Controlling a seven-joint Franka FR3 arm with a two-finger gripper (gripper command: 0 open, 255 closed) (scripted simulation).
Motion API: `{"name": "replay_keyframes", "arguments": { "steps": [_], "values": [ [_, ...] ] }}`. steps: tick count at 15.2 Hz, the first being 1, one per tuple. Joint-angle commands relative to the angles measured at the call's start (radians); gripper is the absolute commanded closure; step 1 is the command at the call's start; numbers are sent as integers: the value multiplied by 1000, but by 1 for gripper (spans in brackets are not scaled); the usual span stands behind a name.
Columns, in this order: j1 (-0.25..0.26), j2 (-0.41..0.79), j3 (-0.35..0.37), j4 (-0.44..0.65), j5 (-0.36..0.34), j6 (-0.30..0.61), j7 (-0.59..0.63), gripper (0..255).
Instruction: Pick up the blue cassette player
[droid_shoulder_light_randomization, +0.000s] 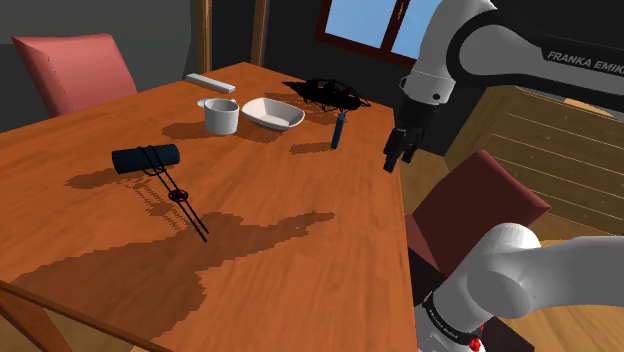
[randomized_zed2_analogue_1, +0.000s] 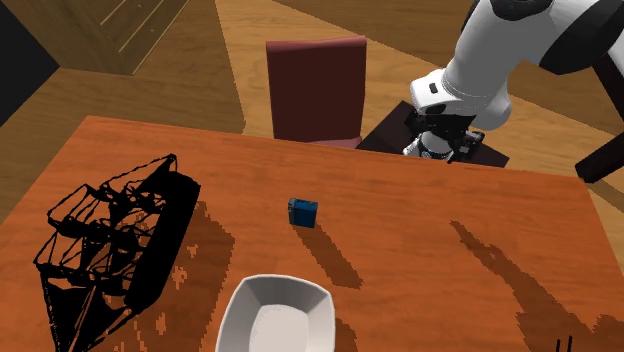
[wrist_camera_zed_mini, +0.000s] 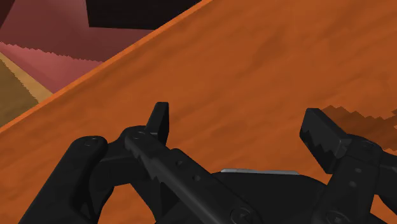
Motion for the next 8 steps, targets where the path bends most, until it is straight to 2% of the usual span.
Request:
{"name": "replay_keyframes", "arguments": {
  "steps": [1, 8],
  "values": [
    [0, 0, 0, 0, 0, 0, 0, 0],
    [-34, 297, -31, 216, -79, 40, -51, 0]
  ]
}}
